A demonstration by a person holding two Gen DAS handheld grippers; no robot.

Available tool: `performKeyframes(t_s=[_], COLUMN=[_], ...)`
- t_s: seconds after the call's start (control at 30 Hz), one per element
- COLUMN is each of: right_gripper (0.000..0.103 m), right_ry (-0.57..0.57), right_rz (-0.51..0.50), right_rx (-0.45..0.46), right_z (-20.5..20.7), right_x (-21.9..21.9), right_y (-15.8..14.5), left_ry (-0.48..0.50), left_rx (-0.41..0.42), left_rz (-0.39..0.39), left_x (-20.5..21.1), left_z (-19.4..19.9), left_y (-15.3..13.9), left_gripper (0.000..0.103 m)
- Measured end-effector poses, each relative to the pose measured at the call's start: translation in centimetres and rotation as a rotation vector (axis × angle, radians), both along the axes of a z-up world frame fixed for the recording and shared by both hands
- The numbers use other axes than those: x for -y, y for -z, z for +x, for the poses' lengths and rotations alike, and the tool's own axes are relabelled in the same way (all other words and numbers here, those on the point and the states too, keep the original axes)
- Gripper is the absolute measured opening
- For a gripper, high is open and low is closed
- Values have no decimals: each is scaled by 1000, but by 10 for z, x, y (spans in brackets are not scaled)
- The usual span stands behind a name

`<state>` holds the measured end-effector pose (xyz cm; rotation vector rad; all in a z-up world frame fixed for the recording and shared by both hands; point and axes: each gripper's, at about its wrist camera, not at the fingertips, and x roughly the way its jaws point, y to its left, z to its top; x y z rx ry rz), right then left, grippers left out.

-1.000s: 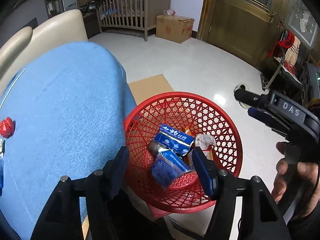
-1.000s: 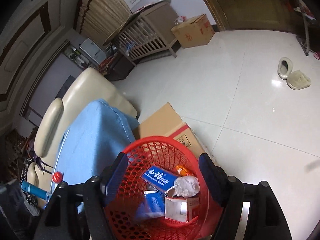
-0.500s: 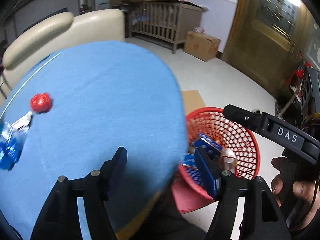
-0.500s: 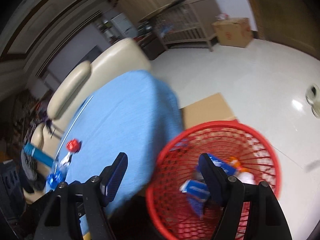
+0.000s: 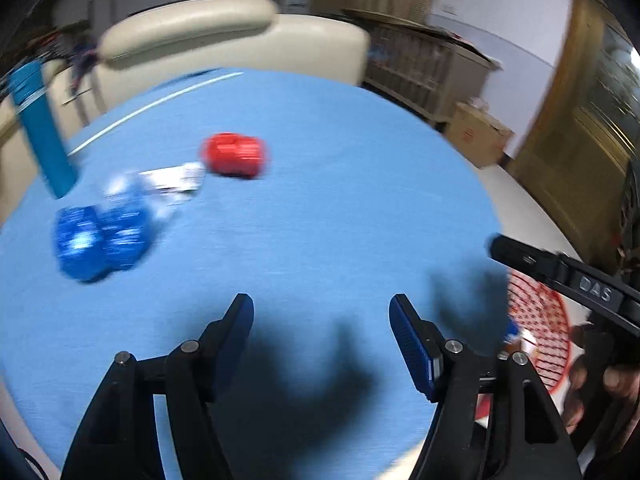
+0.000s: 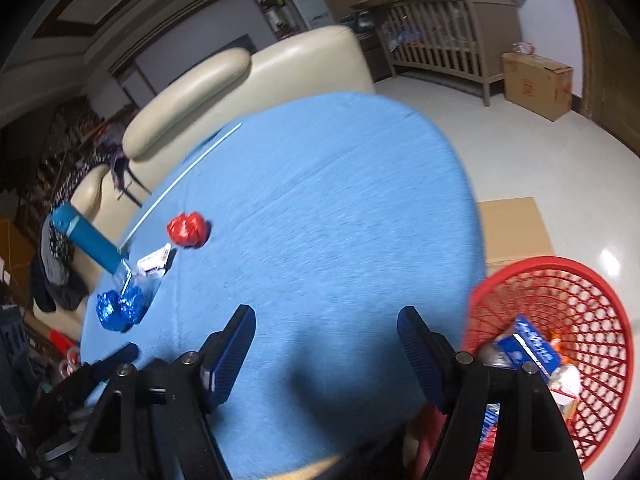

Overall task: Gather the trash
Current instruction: 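Grasp the blue plastic bag with the left tool while the right tool grasps the red bag, then lift both bags and carry them toward the red basket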

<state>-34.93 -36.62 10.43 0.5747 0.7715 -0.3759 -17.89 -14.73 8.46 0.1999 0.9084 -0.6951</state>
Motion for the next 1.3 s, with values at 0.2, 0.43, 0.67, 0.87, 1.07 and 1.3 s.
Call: performKeyframes(t_s=[0.2,0.43,0.67,0.87,1.07,1.3], right_gripper=[77,77,77,77,77,55], right_ry=[-69,-107,-174,-312,-403,-436], right_rz=[8,25,-8,-85,-156,-148], right_rx=[-43,-64,-52,-28,-38,-109], right_z=[31,57,111,187,256,284], right_x=[-18,-26,-36,-61,-80,-87], right_y=[13,21,16,6,9,40], left_ry=[-252,-328,-301,-315,-369,-398], left_rx=[-16,-14,-50,-69,-62,-51], left_rz=[-19,0,-22,-68,-91,-80], left_x=[-77,-93,-91,-109,-139,-155], left_z=[72,136,156,147,120,100], left_y=[6,20,46,45,37,28], left_gripper=[74,82,56,51,51,51])
